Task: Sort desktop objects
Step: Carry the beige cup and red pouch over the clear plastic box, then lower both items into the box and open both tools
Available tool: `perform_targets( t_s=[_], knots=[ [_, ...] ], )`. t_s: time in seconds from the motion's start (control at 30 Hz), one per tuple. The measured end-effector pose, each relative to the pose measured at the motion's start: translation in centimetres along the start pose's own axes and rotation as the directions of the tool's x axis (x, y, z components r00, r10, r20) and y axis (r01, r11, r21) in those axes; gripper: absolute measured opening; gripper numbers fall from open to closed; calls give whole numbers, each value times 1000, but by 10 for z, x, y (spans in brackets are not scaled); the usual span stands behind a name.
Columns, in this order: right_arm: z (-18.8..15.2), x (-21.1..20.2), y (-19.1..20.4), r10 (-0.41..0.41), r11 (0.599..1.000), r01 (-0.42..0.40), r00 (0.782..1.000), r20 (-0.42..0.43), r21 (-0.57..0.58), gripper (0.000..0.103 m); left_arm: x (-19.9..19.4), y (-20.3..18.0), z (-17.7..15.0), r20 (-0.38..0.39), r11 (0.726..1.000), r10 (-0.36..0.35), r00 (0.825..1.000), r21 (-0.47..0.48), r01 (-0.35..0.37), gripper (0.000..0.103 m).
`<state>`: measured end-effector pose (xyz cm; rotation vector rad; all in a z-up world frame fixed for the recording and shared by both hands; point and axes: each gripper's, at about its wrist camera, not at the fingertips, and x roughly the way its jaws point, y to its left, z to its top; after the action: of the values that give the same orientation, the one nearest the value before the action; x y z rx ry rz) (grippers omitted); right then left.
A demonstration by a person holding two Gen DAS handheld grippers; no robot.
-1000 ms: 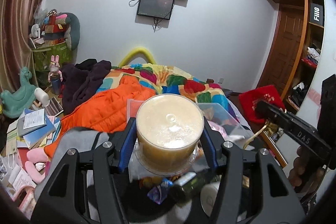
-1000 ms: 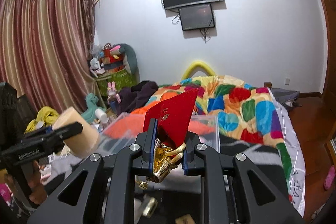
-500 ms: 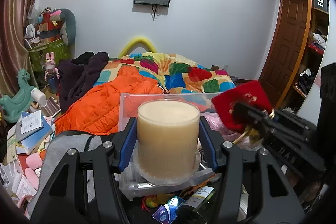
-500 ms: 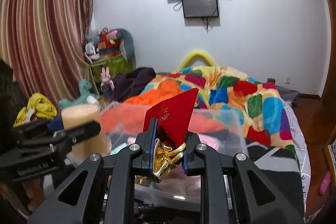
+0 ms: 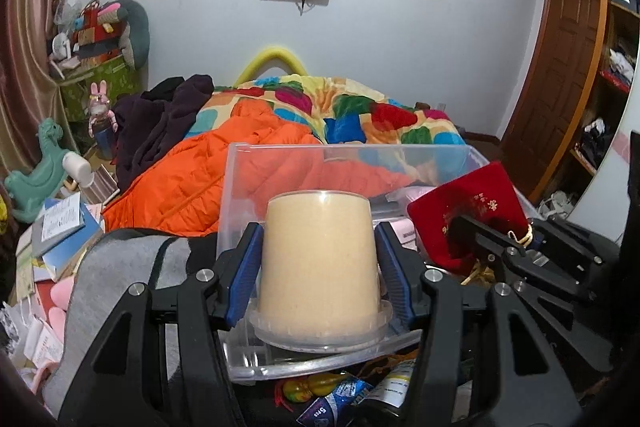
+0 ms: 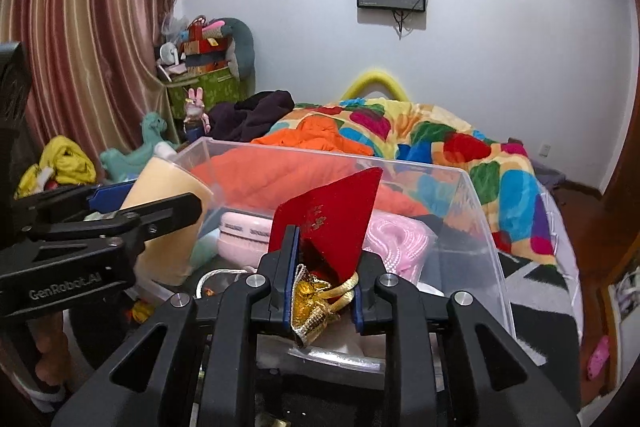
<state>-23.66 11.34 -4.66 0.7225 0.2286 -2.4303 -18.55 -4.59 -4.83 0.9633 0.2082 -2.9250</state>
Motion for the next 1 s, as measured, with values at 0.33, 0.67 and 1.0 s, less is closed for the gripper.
perform_targets(
  t_s=[0.33,0.67,1.0],
  knots=[
    [-4,-5,0,-51,998,51,999,19,-30,41,2,-15,-8,8,998,17,1000,68,-17,56],
    [-3,-10,0,-87,996,88,995,50,-29,71,-11,-3,-4,59,1000,15,998,17,-16,56],
    [1,-28,-12,-148,989,146,986,72,30,74,-28,19,-1,96,997,9,995,-82,-1,62]
  ],
)
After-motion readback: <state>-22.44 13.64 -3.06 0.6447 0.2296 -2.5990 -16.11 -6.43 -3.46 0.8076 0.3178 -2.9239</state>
